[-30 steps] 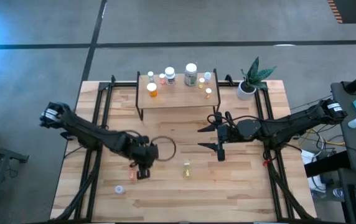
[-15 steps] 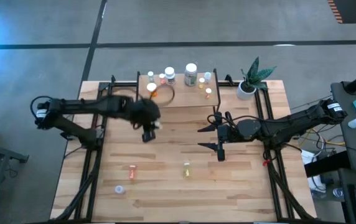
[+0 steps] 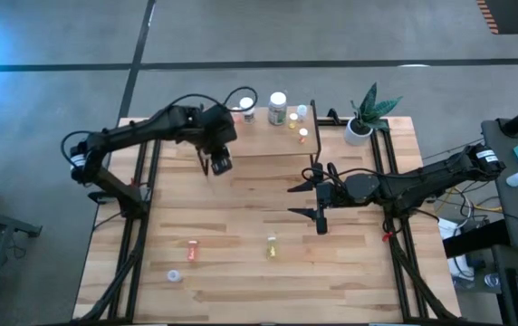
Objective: Pick and place medicine bottles onto shelf by color
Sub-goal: Put the left yellow medicine bottle on the shelf
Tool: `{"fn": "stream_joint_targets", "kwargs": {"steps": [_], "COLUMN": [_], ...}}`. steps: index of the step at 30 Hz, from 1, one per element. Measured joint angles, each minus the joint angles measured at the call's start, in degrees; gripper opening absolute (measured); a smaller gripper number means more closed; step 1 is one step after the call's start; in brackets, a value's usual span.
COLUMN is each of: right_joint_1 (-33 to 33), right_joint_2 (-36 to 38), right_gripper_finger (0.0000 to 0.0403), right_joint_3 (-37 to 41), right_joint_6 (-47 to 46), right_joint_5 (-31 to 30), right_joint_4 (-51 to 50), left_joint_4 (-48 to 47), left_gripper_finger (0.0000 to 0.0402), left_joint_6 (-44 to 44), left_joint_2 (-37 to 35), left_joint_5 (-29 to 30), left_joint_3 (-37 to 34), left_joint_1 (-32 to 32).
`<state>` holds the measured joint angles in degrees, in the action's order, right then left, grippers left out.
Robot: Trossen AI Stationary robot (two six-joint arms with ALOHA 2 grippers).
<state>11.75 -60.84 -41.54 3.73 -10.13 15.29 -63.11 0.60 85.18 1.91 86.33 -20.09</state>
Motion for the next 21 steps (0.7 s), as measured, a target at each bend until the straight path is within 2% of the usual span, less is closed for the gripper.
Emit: {"fn": "stream_joint_targets", "kwargs": {"steps": [12,21], "right_joint_1": [0.0,0.0], "right_joint_2": [0.0,0.0], "right_gripper_finger": [0.0235,0.0235], "right_joint_3": [0.0,0.0], "right_joint_6": [0.2,0.2], "right_joint_5": [0.0,0.0], "right_joint_4": [0.0,-0.2], "left_joint_4": [-2.4,-3.5], "left_gripper_finger": [0.0102,0.0102], "left_joint_6": [-1.1,-1.4], "left_joint_2": [0.4,0.9], "left_joint_5": [-0.3,-0.9], "left_joint_3": [0.0,-0.5], "left_joint_1": [-8.6,-9.6]}}
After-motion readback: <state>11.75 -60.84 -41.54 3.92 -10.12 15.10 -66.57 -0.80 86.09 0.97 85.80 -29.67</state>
